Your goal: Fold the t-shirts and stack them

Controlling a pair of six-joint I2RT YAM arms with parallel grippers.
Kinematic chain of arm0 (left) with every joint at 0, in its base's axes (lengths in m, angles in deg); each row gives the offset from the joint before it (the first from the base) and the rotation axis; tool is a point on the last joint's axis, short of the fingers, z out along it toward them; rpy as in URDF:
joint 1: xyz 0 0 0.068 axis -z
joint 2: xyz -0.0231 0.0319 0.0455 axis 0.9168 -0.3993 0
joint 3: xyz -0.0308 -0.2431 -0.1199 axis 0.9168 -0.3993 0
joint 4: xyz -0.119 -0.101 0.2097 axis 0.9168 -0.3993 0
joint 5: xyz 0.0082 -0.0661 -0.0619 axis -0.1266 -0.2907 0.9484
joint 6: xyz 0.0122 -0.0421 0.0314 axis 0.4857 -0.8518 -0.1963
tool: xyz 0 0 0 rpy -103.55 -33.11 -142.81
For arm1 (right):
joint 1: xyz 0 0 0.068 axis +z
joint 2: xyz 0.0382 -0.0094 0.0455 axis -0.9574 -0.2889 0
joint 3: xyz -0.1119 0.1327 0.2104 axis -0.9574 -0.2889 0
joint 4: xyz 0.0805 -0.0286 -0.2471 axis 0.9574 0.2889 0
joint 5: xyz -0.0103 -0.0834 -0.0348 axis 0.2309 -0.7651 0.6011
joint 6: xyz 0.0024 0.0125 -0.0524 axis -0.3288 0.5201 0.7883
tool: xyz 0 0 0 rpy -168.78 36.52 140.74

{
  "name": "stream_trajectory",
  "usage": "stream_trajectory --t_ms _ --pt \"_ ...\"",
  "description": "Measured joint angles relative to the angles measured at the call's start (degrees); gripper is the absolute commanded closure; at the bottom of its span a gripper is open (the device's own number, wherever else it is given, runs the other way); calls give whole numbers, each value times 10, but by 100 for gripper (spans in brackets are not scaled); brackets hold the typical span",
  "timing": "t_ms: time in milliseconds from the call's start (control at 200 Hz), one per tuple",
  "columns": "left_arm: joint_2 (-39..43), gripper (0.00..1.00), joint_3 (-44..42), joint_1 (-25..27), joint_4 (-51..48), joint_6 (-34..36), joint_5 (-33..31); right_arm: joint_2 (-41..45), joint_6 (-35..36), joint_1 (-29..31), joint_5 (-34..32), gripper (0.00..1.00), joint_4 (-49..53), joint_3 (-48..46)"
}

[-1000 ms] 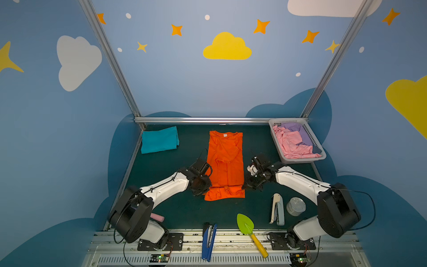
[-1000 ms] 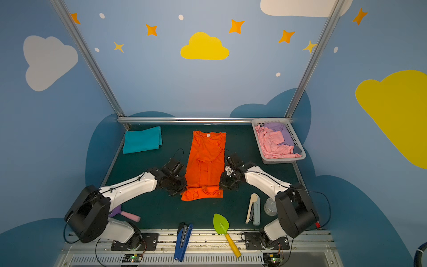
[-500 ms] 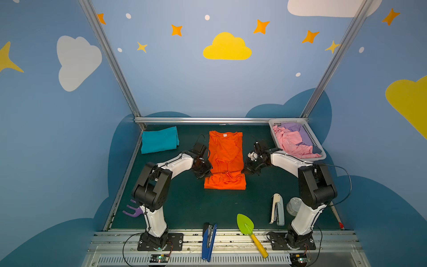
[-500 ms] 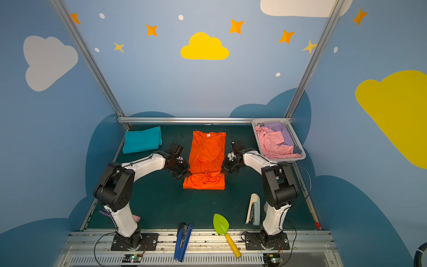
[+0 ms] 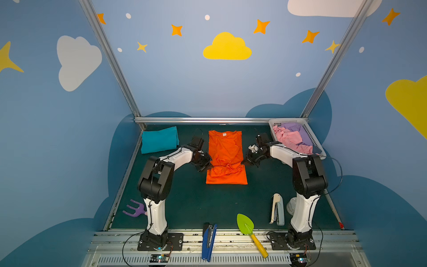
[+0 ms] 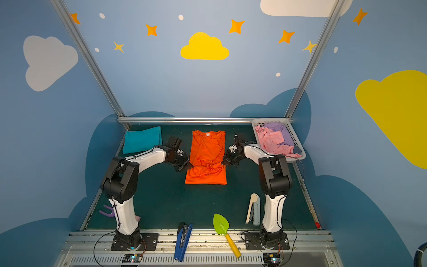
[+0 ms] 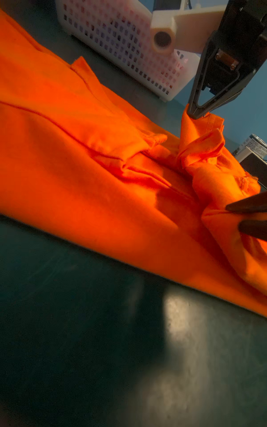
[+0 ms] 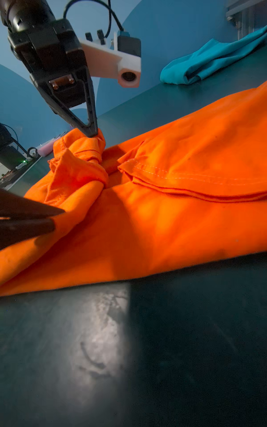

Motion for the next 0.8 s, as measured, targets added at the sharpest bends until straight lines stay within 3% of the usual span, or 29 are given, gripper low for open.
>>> stream_trajectory --t_ms 80,175,320,556,691,801 --pt "-13 74 5 -8 3 -2 6 -25 2 -3 6 100 2 21" --pt "-35 66 24 -17 6 -4 15 -51 5 -6 9 88 8 44" --pt "-69 65 74 -35 5 -10 34 -78 4 -16 16 77 15 77" --pt "-83 60 157 -81 10 -21 50 -109 -19 -63 37 73 17 139" --pt "-51 50 157 -80 -17 7 12 -109 -21 -76 39 70 17 141" --pt "-8 46 157 -24 -68 64 -55 -104 -11 -64 31 64 24 129"
